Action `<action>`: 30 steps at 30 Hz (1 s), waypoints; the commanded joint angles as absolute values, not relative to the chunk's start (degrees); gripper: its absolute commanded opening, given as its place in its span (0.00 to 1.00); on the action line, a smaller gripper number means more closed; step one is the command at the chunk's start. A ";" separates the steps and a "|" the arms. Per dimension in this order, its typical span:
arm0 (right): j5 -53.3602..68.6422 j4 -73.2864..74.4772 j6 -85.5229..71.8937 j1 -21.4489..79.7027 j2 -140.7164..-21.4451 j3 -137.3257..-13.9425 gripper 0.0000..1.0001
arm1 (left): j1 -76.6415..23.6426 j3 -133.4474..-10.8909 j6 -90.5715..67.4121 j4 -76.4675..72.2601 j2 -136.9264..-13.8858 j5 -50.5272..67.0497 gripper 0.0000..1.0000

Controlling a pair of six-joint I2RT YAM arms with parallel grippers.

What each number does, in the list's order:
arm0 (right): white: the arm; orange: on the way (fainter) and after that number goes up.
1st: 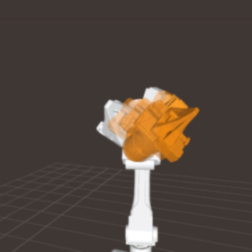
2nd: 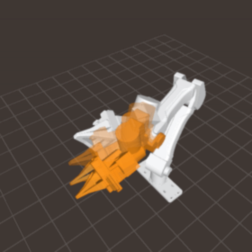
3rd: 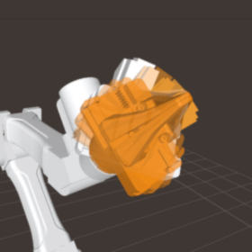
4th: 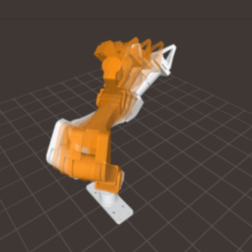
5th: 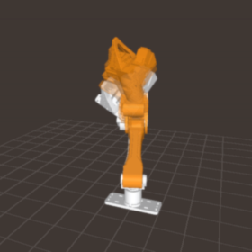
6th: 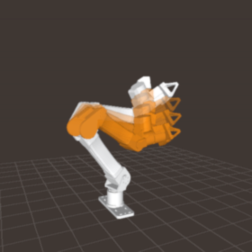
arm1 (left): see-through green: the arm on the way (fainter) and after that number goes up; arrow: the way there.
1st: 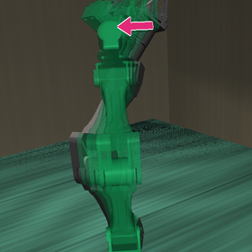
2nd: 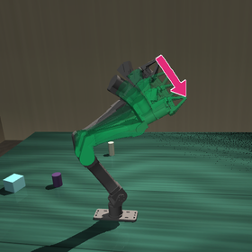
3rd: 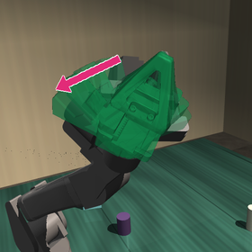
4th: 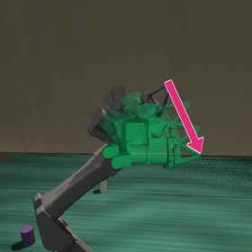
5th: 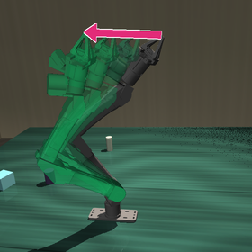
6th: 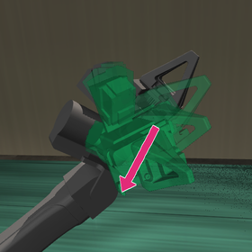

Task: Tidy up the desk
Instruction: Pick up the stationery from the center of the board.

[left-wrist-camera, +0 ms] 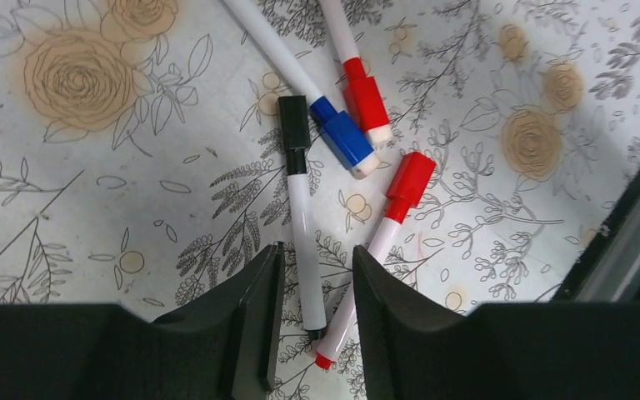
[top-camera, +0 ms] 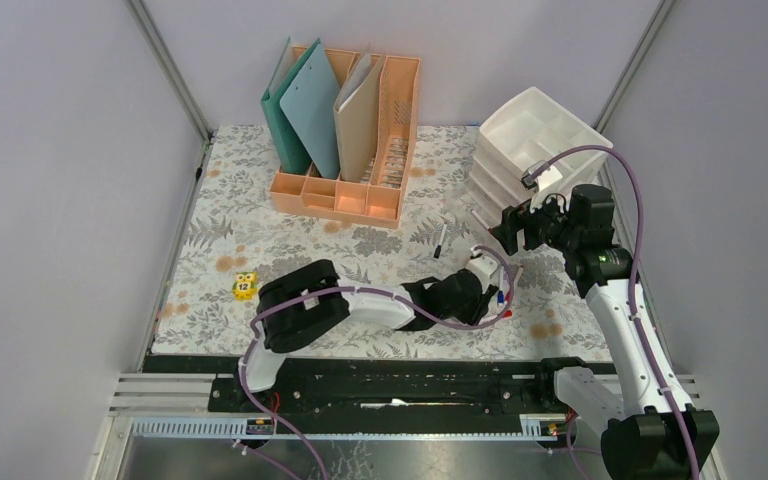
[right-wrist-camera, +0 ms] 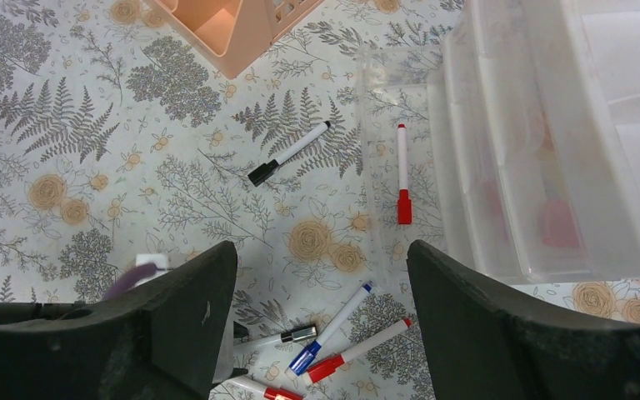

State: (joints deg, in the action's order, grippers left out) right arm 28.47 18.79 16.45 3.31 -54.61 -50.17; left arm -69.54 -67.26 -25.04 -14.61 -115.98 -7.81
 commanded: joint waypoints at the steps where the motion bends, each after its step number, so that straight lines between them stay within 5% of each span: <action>1: 28.61 16.79 15.64 2.93 -53.73 -50.01 0.82 | -70.93 -71.31 -22.93 -10.98 -117.41 -13.68 0.38; 10: 29.42 16.79 15.56 2.91 -53.70 -49.97 0.82 | -72.06 -74.73 -21.43 -5.31 -120.11 -18.52 0.25; 14: 30.00 16.78 15.34 2.95 -53.83 -49.94 0.82 | -72.41 -73.76 -21.34 -4.04 -119.12 -21.58 0.07; 18: 30.79 16.70 15.21 2.94 -54.18 -49.92 0.81 | -72.42 -69.89 -21.81 -3.91 -116.50 -25.20 0.00; 30: 38.42 16.61 14.08 2.93 -55.94 -49.25 0.82 | -72.34 -57.16 -26.13 -6.69 -106.51 -33.63 0.00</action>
State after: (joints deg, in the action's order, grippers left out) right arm 33.45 18.55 15.16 3.29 -55.35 -49.82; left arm -72.31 -60.45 -24.01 -6.98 -110.72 -29.47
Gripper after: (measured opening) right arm 0.815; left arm 0.101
